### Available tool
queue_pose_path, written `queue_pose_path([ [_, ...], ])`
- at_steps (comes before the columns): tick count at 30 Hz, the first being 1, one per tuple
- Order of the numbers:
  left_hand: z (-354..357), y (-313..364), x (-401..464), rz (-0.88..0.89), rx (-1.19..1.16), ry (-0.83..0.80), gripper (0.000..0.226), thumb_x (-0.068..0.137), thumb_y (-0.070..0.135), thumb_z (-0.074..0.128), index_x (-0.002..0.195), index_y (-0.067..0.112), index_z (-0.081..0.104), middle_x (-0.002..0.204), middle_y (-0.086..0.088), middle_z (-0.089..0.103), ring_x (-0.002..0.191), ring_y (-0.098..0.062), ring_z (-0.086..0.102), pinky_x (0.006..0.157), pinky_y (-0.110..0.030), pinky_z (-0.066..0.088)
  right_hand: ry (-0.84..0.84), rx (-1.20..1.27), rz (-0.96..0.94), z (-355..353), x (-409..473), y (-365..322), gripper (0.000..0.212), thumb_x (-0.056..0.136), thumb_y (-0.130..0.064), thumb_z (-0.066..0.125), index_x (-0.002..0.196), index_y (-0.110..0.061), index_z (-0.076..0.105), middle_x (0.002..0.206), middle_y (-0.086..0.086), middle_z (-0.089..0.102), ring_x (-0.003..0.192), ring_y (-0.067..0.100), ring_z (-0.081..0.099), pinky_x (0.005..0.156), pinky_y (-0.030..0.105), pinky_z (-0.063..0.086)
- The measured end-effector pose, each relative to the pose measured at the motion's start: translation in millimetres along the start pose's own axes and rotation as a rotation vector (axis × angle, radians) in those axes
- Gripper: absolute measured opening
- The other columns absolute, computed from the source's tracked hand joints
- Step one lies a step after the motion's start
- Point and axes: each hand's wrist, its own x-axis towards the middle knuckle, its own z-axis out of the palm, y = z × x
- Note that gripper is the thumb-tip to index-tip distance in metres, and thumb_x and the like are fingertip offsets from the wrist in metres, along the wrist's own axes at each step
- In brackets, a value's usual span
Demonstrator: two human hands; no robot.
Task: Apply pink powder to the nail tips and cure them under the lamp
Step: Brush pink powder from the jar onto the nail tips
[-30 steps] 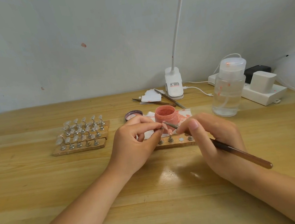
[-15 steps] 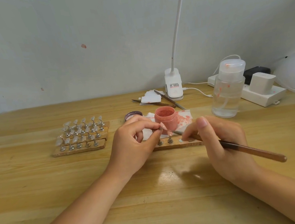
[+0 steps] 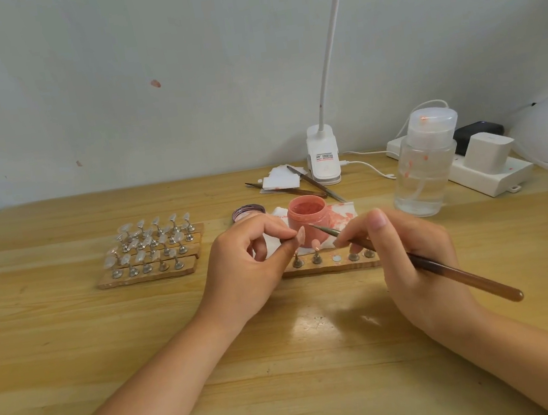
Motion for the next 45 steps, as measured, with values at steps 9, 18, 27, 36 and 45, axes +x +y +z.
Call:
queue_pose_path([
  [9, 0.8, -2.6, 0.6, 0.025, 0.018, 0.014, 0.02, 0.069, 0.017, 0.071, 0.067, 0.034, 0.061, 0.065, 0.016, 0.061, 0.045, -0.004, 0.034, 0.056, -0.015, 0.037, -0.067, 0.05, 0.004, 0.9, -1.6, -1.1, 0.048, 0.094, -0.035, 0.036, 0.066, -0.01, 0.066, 0.065, -0.01, 0.063, 0.064, 0.003, 0.06, 0.059, 0.015, 0.045],
  [18, 0.5, -2.8, 0.1, 0.05, 0.031, 0.0, 0.018, 0.069, 0.017, 0.071, 0.068, 0.033, 0.062, 0.068, 0.001, 0.062, 0.046, -0.006, 0.033, 0.053, -0.022, 0.037, -0.069, 0.03, -0.008, 1.8, -1.5, -1.6, 0.054, 0.094, -0.041, 0.034, 0.067, -0.009, 0.067, 0.067, -0.008, 0.064, 0.067, 0.004, 0.061, 0.061, 0.016, 0.046],
  [27, 0.7, -4.1, 0.2, 0.047, 0.04, 0.001, 0.03, 0.07, 0.002, 0.074, 0.069, 0.029, 0.062, 0.071, 0.01, 0.06, 0.047, -0.008, 0.032, 0.061, -0.029, 0.042, -0.035, -0.067, -0.04, 1.5, 0.3, -2.0, 0.048, 0.095, -0.038, 0.033, 0.07, -0.012, 0.065, 0.07, -0.015, 0.061, 0.07, 0.0, 0.058, 0.063, 0.01, 0.04],
  [36, 0.6, -3.9, 0.2, 0.063, 0.042, 0.002, 0.028, 0.07, 0.003, 0.074, 0.07, 0.029, 0.062, 0.071, 0.014, 0.059, 0.047, -0.005, 0.032, 0.058, -0.023, 0.04, -0.035, -0.023, -0.013, 2.2, 1.2, -1.8, 0.043, 0.094, -0.034, 0.036, 0.073, -0.013, 0.067, 0.076, -0.018, 0.063, 0.076, 0.0, 0.061, 0.067, 0.013, 0.044],
  [45, 0.5, -3.4, 0.1, 0.067, 0.046, -0.008, 0.027, 0.07, 0.004, 0.074, 0.069, 0.027, 0.062, 0.07, 0.014, 0.059, 0.047, -0.006, 0.032, 0.056, -0.011, 0.036, -0.043, -0.028, 0.034, 2.3, 1.3, -3.5, 0.038, 0.091, -0.035, 0.036, 0.071, -0.02, 0.066, 0.073, -0.02, 0.064, 0.076, 0.001, 0.062, 0.066, 0.013, 0.045],
])
